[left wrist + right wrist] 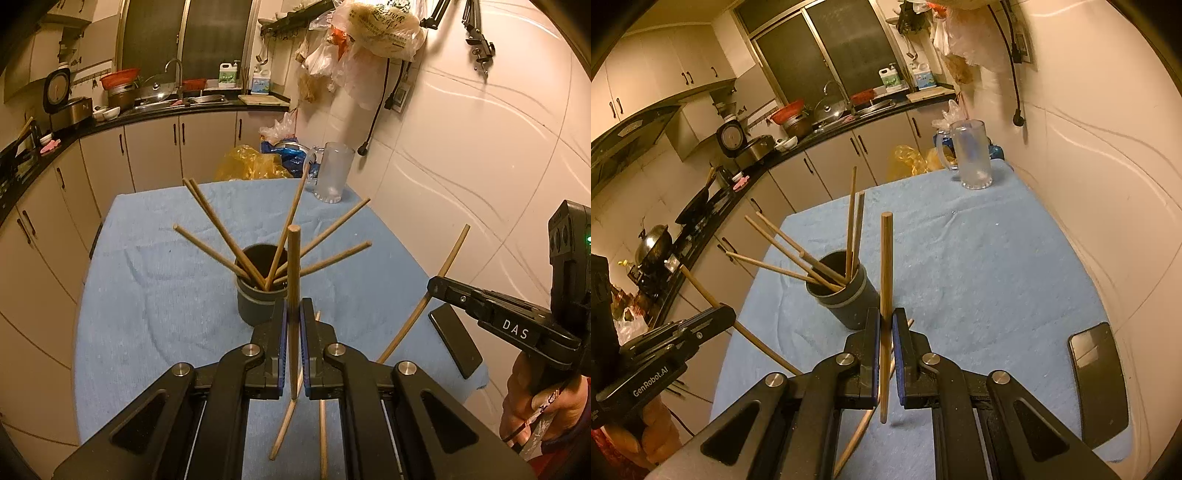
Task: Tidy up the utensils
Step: 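Lift both chopsticks upright and move them over the black cup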
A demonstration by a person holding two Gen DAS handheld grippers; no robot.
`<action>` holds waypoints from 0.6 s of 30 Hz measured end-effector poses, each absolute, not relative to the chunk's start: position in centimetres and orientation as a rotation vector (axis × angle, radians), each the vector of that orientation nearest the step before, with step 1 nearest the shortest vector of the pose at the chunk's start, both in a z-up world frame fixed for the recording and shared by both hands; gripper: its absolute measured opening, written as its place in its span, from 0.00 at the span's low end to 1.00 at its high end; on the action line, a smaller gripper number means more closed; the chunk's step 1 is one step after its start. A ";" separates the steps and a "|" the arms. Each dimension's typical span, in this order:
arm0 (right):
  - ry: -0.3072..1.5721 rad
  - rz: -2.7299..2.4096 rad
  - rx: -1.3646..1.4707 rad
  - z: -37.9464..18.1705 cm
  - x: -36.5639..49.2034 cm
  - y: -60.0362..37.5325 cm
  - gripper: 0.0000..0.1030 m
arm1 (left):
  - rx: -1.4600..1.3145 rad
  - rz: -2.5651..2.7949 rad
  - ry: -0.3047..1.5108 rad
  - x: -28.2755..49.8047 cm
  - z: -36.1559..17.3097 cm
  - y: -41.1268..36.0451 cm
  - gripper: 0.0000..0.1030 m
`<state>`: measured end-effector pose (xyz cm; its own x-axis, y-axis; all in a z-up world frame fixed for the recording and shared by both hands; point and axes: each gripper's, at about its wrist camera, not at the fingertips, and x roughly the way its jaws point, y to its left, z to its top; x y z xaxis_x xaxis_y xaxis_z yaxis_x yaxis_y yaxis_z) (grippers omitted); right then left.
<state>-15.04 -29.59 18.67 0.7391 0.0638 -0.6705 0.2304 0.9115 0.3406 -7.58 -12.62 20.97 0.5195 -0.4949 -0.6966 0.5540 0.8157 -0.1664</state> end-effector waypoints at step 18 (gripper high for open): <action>0.672 -0.105 0.439 21.8 -14.0 -31.5 0.07 | 0.072 -0.620 0.755 -5.4 23.4 -13.1 0.06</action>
